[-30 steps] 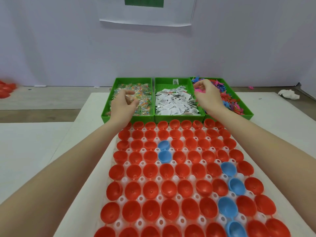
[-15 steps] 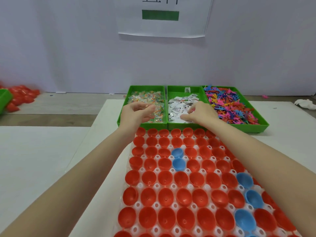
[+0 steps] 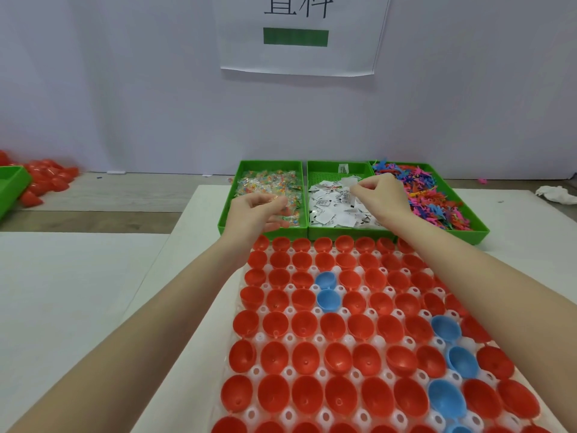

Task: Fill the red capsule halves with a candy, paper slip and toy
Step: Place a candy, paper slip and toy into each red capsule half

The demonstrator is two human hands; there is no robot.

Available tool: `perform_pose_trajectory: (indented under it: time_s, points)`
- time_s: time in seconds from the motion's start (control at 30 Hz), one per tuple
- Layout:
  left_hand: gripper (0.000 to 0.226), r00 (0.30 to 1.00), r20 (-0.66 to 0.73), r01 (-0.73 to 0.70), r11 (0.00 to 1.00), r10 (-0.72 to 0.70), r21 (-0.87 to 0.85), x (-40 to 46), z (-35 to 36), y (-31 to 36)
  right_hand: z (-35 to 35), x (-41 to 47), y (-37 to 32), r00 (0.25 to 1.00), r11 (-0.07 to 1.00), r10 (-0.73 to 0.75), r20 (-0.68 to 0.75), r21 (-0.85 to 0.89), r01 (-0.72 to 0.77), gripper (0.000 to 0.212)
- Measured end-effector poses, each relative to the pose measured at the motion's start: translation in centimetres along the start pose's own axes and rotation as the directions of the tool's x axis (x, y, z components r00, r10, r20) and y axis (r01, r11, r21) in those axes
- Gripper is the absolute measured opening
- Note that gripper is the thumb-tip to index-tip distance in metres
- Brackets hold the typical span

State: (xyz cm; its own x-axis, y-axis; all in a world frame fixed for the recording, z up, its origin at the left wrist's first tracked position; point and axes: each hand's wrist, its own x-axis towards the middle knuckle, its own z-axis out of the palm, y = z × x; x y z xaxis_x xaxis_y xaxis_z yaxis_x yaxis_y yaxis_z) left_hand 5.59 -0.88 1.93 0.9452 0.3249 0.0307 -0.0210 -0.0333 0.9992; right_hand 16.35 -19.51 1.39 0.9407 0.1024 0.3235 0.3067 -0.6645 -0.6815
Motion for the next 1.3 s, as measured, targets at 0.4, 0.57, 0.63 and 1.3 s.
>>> perform_pose_trajectory:
  time_s: [0.4,0.57,0.63,1.3]
  points:
    - [0.01,0.994,0.04,0.105,0.988,-0.101,-0.115,-0.8,1.2,1.0,-1.0,0.0,-0.3,0.999,0.995,-0.02,-0.051,-0.096,0.016,0.025]
    - [0.01,0.992,0.04,0.126,0.982,-0.121,-0.142,-0.9,1.3,0.8,-0.5,0.1,0.1,0.999,1.0,0.008,0.047,-0.012,-0.007,0.032]
    - [0.008,0.991,0.043,0.129,0.98,-0.123,-0.15,-1.0,1.4,0.8,-0.5,0.0,-0.1,1.0,0.996,0.022,0.016,0.084,-0.023,0.031]
    - [0.031,0.972,0.168,0.194,0.964,-0.163,-0.183,-1.6,2.3,2.4,-1.5,-2.8,-5.1,0.881,0.952,-0.183,0.436,0.301,0.049,0.03]
